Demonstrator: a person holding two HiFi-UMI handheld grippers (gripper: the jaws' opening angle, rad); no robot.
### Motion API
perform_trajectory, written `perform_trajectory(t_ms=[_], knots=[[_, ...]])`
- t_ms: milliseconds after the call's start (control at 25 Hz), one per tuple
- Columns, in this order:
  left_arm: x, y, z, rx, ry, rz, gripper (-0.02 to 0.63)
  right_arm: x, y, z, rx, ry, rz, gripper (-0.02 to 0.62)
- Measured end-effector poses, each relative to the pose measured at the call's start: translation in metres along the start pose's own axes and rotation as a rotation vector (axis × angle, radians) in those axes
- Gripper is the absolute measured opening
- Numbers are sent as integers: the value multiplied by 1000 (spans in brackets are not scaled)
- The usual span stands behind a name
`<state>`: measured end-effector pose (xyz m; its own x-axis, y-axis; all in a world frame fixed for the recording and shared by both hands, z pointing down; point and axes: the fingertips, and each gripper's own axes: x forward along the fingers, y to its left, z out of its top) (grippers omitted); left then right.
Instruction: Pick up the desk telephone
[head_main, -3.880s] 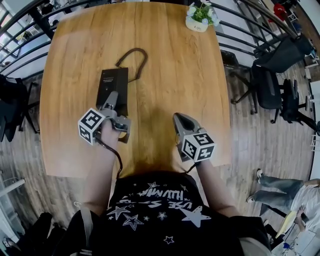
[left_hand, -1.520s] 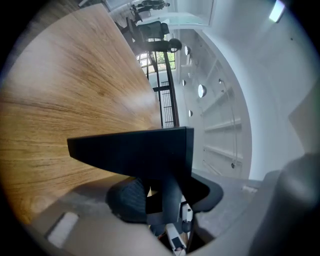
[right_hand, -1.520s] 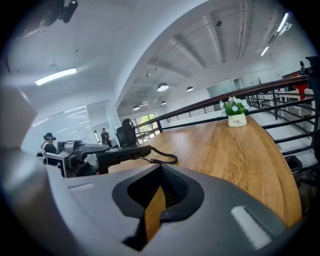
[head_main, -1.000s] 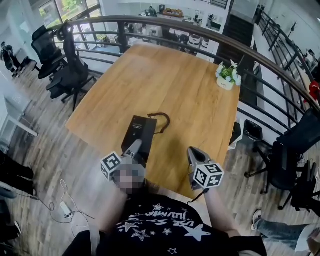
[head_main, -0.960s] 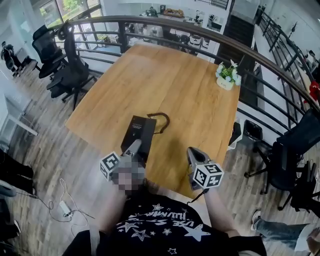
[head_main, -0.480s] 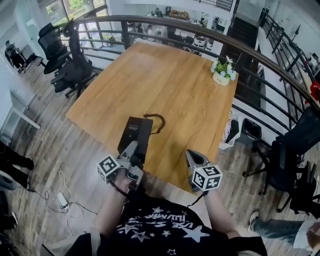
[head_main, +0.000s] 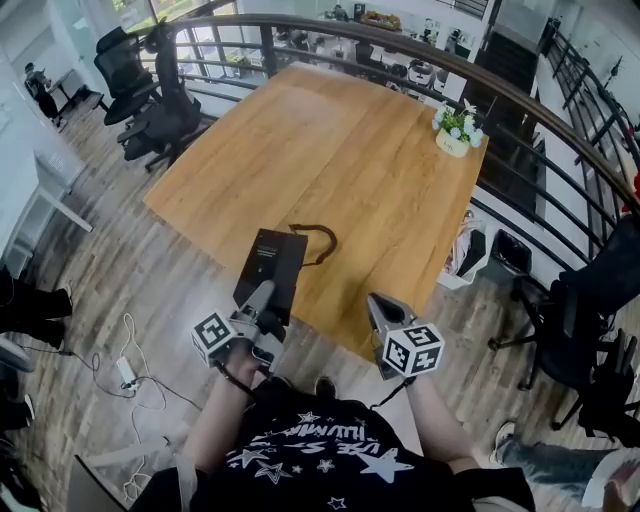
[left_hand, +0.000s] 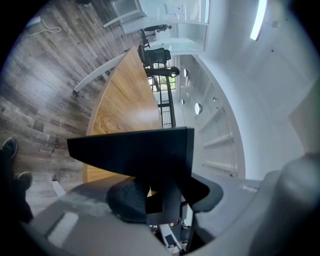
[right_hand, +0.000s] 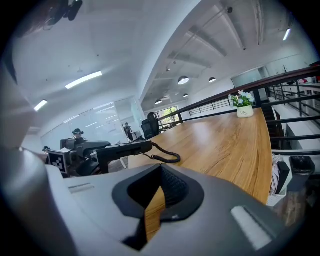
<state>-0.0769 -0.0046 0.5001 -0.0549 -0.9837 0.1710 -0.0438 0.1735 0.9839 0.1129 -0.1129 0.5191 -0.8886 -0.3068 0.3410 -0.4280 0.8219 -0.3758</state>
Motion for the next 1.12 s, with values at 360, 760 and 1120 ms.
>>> perform_trajectory(t_ms=[360, 760, 1120], knots=[[-32, -2, -6, -3, -6, -5, 190, 9, 19, -7, 8, 10, 41, 0], [-103, 0, -10, -7, 0, -39, 190, -10, 81, -26, -34, 25, 62, 0], [-147, 9, -27, -31, -3, -47, 190, -40, 111, -38, -58, 19, 59, 0]])
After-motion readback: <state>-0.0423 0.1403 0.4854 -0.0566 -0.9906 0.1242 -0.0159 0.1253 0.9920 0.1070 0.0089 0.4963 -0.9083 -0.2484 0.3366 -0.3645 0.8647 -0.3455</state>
